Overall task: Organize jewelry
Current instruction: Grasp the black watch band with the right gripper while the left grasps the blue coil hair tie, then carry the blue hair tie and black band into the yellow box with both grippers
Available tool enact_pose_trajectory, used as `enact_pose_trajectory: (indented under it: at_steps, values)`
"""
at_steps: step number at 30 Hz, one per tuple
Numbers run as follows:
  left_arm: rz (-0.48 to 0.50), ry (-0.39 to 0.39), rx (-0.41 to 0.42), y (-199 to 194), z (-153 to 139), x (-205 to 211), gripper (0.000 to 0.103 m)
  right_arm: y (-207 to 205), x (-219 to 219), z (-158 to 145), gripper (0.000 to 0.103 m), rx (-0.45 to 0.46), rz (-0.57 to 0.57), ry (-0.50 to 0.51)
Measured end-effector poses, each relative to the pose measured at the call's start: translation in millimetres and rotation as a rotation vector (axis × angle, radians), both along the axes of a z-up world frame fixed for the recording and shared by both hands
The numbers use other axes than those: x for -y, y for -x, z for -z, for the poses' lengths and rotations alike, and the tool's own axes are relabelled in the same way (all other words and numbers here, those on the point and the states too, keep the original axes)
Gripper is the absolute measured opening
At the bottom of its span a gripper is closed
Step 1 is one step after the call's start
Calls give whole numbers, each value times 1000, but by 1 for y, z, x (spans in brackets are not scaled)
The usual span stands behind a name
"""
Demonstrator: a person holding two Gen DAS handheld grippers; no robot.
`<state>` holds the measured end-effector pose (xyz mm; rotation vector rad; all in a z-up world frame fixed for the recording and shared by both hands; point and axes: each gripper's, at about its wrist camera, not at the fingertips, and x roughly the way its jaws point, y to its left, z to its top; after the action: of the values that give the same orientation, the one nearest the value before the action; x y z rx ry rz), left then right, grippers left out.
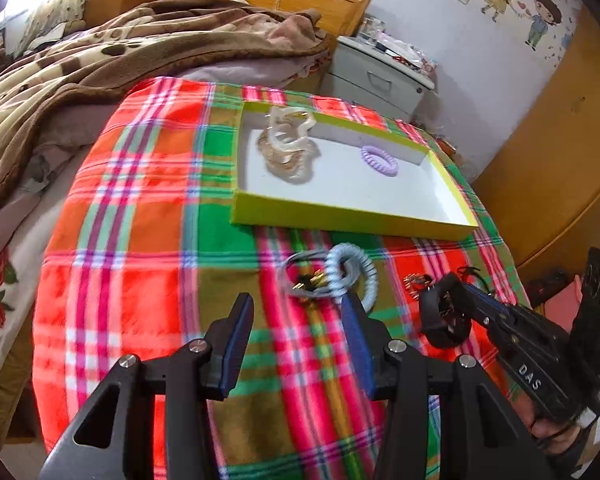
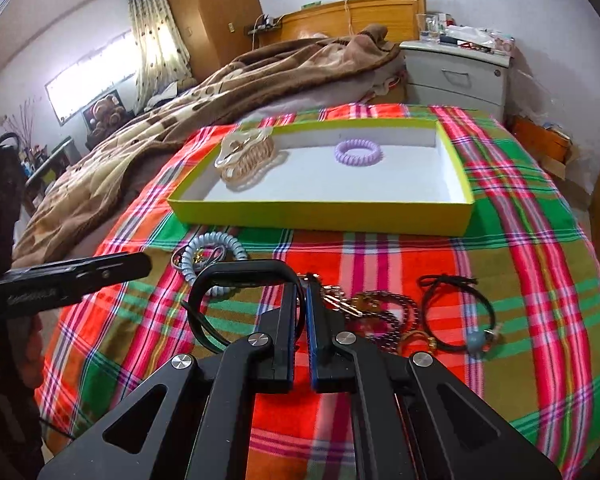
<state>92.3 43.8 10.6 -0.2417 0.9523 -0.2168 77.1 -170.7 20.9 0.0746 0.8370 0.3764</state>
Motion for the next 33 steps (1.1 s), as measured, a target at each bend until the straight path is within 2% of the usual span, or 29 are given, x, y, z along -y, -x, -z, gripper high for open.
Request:
enact_pose_trajectory:
  at_steps: [3, 5, 8, 11, 15, 25, 33]
  values:
    - [31, -20, 20, -8, -3, 10, 46, 3, 11, -4, 5, 9, 24, -11]
    - [42, -38, 18, -15, -4, 16, 40, 4, 16, -6, 5, 17, 38, -13]
    - [76, -62, 22, -23, -5, 26, 40, 5, 20, -8, 5, 22, 49, -18]
    - [86, -109, 5, -31, -1, 34, 33, 6, 24, -7, 5, 22, 57, -21]
    - [114, -174, -1, -35, 3, 45, 32, 6, 27, -3, 5, 14, 65, -28]
    - [119, -180, -29, -40, 14, 50, 13, 6, 31, -2, 5, 10, 72, -34]
    - [119, -184, -10, -37, 12, 50, 10, 5, 32, -1, 5, 8, 81, -30]
